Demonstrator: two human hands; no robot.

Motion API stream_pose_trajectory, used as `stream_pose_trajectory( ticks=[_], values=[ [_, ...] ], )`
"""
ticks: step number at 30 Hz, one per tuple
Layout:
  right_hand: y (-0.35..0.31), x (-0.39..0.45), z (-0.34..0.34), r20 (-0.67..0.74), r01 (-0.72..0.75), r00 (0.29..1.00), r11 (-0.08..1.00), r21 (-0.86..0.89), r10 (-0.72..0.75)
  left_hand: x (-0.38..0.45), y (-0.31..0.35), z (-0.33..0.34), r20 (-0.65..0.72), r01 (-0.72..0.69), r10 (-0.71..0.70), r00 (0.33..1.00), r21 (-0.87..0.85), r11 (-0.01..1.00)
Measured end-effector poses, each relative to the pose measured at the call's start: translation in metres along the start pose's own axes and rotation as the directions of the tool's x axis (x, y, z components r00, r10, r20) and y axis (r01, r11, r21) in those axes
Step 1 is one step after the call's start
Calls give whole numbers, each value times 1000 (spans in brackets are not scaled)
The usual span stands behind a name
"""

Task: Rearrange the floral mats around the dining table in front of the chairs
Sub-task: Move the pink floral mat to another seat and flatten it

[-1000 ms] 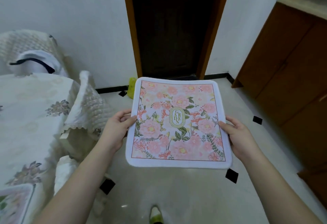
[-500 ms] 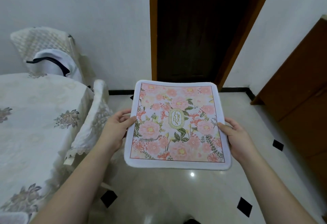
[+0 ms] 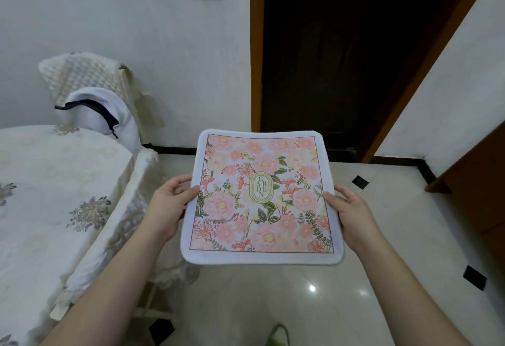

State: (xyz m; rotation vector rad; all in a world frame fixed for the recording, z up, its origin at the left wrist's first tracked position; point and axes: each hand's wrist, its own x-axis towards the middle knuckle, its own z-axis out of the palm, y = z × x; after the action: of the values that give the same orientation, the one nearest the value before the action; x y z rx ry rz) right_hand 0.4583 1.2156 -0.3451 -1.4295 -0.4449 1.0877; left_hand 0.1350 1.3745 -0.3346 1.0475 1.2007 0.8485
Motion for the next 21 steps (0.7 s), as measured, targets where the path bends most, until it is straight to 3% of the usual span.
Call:
stream_pose_trajectory(
  ticks=[11, 21],
  values=[
    [-37, 104, 8, 60, -26, 998, 999, -46, 29, 63, 16, 30, -109, -21, 14, 994, -59, 998],
    [-58, 195, 79, 128, -29, 991, 992, -127, 45, 155, 28, 0, -155, -39, 20, 988, -116, 993]
  ],
)
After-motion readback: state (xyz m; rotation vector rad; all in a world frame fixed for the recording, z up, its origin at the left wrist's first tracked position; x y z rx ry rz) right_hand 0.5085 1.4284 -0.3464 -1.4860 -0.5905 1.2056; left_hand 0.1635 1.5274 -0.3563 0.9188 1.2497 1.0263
